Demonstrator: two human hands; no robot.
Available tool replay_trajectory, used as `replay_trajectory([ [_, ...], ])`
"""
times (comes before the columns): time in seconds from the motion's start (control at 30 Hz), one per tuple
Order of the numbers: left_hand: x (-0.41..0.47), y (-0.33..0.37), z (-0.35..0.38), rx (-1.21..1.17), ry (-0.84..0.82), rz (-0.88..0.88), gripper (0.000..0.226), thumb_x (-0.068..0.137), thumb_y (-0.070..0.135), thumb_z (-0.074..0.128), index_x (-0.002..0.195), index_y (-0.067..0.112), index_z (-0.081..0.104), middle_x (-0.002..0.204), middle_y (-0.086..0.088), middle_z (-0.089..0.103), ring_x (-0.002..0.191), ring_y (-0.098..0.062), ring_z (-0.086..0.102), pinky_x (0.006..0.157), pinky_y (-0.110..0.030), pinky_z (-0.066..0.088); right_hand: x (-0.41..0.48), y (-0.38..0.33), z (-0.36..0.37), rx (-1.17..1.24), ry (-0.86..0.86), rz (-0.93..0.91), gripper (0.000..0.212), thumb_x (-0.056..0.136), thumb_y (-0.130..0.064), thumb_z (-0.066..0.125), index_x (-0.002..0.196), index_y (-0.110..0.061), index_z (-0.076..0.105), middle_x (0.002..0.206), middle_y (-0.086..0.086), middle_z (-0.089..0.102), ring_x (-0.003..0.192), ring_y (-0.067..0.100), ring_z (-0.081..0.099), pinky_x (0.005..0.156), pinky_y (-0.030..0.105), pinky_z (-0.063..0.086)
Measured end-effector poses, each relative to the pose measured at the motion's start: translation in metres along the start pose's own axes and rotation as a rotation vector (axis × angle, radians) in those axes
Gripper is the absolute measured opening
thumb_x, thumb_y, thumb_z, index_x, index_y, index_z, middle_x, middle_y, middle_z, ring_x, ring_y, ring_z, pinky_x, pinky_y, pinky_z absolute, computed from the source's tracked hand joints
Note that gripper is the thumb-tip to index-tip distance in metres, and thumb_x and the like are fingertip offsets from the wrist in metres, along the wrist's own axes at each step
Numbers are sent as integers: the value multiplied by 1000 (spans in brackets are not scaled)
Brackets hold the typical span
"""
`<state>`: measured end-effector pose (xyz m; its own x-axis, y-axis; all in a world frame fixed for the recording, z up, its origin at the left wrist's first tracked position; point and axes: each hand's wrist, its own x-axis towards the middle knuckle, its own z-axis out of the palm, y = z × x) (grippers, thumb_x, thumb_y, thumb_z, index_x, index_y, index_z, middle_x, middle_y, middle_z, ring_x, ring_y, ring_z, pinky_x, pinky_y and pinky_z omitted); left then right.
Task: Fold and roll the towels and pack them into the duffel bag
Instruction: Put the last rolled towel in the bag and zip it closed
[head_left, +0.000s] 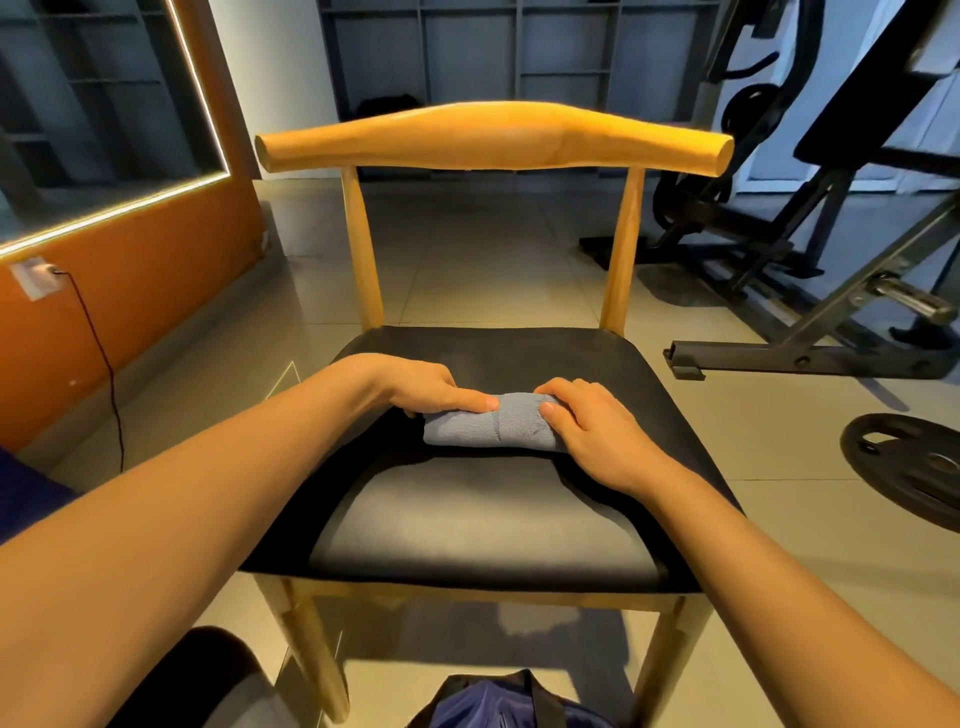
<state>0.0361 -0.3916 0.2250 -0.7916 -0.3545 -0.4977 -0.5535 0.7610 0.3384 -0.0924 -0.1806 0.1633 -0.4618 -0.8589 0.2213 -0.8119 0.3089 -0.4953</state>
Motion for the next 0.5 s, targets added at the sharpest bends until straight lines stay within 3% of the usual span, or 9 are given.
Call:
replay_trajectory([
  [0.13, -9, -7, 16, -47, 120, 20, 80, 80, 87, 47, 107, 17, 76, 111, -2, 71, 103, -19, 66, 100, -38, 51, -5, -5, -2, 21, -4, 2, 27, 107, -38, 39, 126, -30, 56, 112, -6, 59, 107, 13, 49, 95, 38, 46],
  [0.2, -15, -9, 23, -113, 191, 56, 80, 80, 85, 49, 92, 10, 73, 94, -4, 71, 89, -23, 66, 85, -34, 53, -9, -9, -4, 52, -18, 11, 26, 107, -38, 40, 126, -30, 56, 113, -7, 59, 109, 12, 49, 96, 38, 47],
  [0.3, -32, -5, 32, -213, 290, 131, 58, 91, 68, 56, 80, 12, 66, 77, -3, 63, 74, -18, 60, 65, -27, 48, -21, -16, -9, 91, -31, 6, 25, 106, -38, 43, 124, -30, 58, 113, -8, 60, 109, 12, 52, 95, 35, 48],
  [0.43, -55, 0, 39, -359, 485, 304, 38, 92, 51, 67, 89, 14, 72, 91, -2, 70, 89, -17, 65, 75, -28, 50, -40, -33, -34, 244, -175, 34, 13, 101, -31, 57, 109, -27, 67, 90, -8, 66, 84, 6, 59, 74, 21, 48],
  [0.5, -68, 4, 40, -379, 467, 402, 32, 93, 46, 68, 90, 14, 74, 94, -2, 72, 90, -13, 66, 79, -26, 51, -52, -43, -45, 383, -197, 42, 7, 95, -25, 68, 98, -20, 71, 82, -3, 69, 76, 8, 60, 72, 26, 48],
])
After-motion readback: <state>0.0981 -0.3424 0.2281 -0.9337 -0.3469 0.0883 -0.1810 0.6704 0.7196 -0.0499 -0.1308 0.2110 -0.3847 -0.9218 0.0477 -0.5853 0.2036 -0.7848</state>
